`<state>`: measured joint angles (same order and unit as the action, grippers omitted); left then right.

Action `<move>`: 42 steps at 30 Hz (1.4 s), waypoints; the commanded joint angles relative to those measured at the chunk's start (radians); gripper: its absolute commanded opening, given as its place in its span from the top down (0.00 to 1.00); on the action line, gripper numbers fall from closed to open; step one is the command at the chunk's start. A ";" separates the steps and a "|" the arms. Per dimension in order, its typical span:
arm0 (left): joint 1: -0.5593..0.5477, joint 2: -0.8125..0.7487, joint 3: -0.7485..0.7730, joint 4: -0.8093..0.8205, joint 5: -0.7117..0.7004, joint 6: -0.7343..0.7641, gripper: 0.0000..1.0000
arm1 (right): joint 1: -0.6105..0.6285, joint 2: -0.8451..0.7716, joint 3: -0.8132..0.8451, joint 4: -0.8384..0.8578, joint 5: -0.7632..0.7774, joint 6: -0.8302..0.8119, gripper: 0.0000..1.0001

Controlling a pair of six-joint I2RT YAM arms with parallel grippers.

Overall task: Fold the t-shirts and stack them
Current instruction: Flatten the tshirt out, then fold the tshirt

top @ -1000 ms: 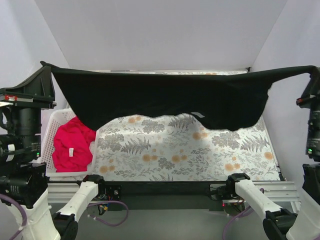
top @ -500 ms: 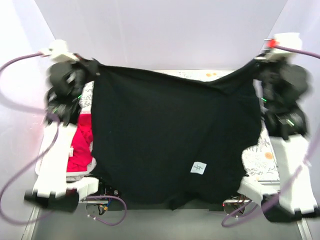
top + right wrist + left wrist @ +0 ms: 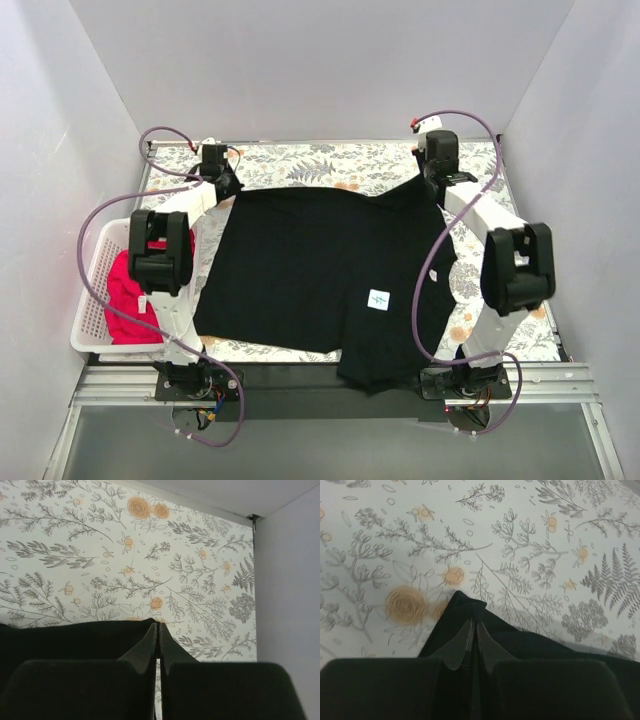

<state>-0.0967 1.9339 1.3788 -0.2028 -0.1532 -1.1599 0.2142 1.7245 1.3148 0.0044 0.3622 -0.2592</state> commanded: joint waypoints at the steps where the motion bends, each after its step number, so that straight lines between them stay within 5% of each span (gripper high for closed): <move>1: 0.009 0.095 0.123 0.071 -0.014 0.011 1.00 | -0.015 0.090 0.102 0.131 0.009 -0.032 0.99; 10: 0.025 0.247 0.279 0.016 0.033 0.039 1.00 | -0.033 0.215 0.185 0.089 -0.016 -0.055 0.99; 34: 0.066 0.168 0.440 -0.194 0.101 0.028 1.00 | -0.055 0.141 0.367 -0.382 -0.083 0.194 0.99; 42: 0.078 0.065 0.338 -0.268 0.106 0.016 1.00 | -0.056 0.005 0.279 -0.550 -0.176 0.333 0.99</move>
<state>-0.0380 2.1071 1.7386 -0.4183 -0.0475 -1.1419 0.1635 1.8259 1.6173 -0.4751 0.2474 -0.0036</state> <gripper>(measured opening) 0.011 0.020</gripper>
